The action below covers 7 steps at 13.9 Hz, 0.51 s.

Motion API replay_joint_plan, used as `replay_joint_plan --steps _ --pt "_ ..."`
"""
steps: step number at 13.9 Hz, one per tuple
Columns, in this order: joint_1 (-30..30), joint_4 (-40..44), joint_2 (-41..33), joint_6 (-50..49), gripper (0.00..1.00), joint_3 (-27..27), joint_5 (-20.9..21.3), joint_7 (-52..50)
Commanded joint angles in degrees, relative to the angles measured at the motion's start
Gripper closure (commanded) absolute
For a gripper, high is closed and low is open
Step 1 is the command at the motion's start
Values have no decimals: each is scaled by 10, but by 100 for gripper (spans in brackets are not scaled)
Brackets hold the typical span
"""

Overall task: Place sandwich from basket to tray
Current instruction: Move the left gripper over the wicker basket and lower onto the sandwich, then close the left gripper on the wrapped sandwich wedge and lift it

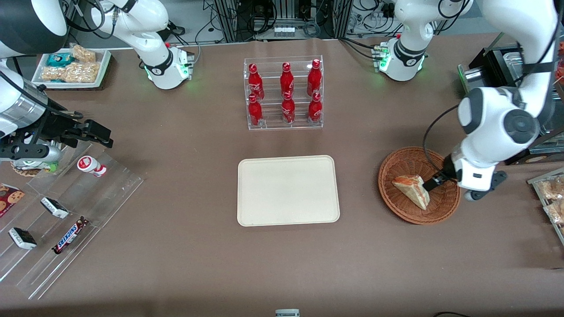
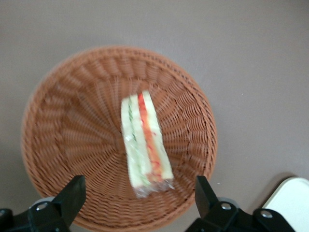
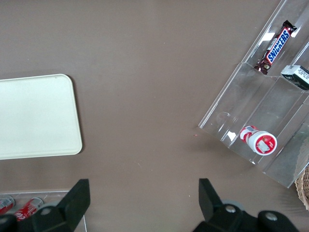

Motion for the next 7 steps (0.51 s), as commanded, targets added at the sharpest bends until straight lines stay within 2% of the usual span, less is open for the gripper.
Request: replay_joint_plan --steps 1,6,7 --pt "-14 -14 32 17 0 2 40 -63" --pt "-14 -16 100 79 0 7 58 -82" --pt "-14 -16 110 85 29 7 59 -91"
